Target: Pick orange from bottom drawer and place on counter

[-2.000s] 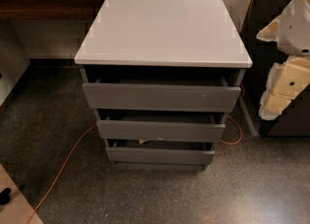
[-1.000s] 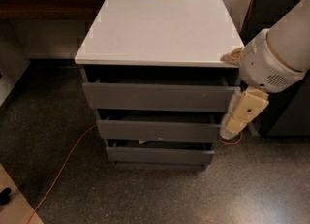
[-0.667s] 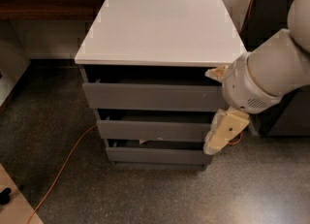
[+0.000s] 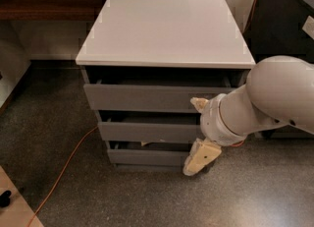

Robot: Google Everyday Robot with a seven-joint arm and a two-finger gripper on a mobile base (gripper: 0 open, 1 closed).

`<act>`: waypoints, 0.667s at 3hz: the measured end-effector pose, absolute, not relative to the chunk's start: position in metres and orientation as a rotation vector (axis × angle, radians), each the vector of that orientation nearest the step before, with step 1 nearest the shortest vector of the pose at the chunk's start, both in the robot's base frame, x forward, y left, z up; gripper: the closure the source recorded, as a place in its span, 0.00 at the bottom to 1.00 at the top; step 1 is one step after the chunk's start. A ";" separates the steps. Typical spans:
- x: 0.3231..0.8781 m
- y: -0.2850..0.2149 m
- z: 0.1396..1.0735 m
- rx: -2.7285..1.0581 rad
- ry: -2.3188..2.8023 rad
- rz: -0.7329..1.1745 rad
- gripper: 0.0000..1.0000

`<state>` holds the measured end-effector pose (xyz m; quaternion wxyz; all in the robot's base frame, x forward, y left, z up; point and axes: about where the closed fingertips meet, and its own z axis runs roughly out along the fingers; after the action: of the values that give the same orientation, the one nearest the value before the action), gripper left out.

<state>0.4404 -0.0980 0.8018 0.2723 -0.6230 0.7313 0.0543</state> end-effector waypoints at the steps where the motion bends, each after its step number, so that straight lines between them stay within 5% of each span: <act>1: 0.440 -0.098 0.802 -1.677 1.968 0.146 0.00; 2: 0.442 -0.091 0.808 -1.680 1.925 0.128 0.00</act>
Offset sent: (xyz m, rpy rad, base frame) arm 0.0065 0.0185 0.0157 0.0255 -0.0971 0.0435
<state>0.4423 -0.0907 0.8084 0.2878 -0.6290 0.7206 0.0478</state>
